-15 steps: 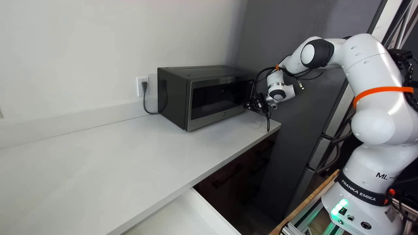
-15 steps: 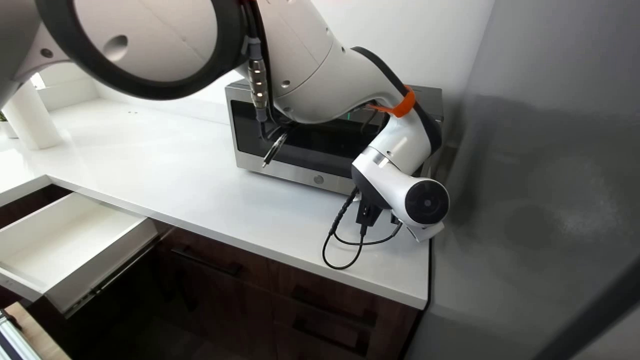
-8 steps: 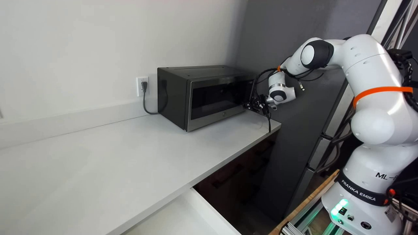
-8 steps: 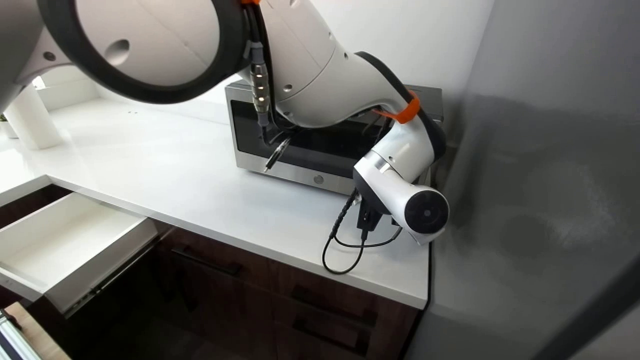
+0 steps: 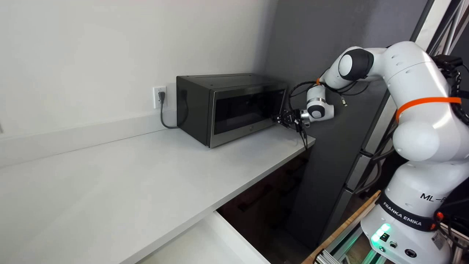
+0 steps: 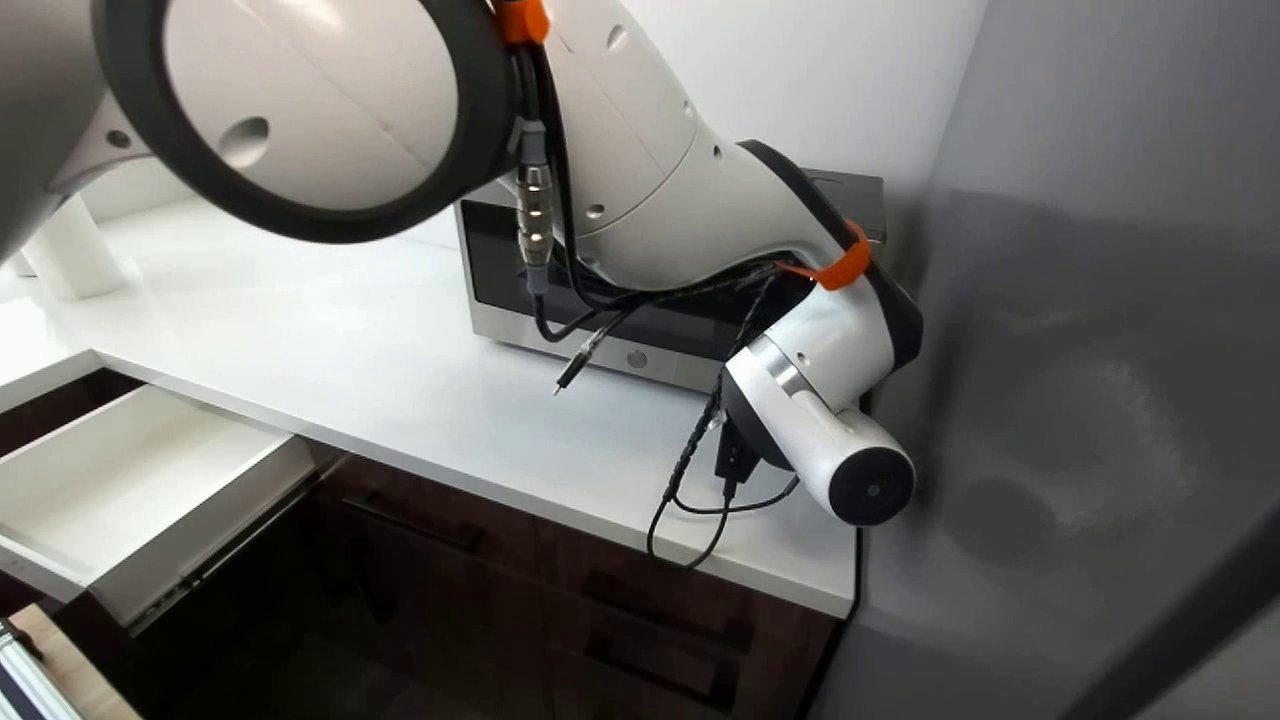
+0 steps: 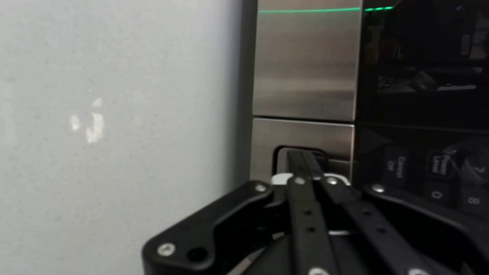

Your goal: Press the bottom right button of the microwave and open the microwave door

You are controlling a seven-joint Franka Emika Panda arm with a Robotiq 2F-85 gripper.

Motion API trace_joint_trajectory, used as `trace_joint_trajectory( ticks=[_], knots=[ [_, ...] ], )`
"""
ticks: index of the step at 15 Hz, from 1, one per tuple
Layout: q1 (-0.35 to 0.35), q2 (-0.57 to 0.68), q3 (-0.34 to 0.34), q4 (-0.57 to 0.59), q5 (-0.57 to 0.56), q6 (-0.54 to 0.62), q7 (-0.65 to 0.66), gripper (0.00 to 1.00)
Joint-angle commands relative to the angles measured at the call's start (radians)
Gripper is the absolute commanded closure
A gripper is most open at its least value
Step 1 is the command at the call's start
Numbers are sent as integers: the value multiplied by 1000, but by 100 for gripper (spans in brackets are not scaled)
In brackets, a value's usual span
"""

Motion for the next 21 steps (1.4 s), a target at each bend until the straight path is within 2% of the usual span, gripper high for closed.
trace_joint_trajectory(
  ticks=[1, 6, 9, 16, 21],
  knots=[
    [11, 23, 6, 35, 33, -109, -42, 100],
    [15, 34, 0, 43, 49, -125, -74, 100],
    [18, 45, 9, 64, 112, -95, -122, 100],
    [30, 48, 4, 56, 185, -102, -180, 100],
    [53, 41, -16, 36, 158, -75, -154, 100]
  ],
)
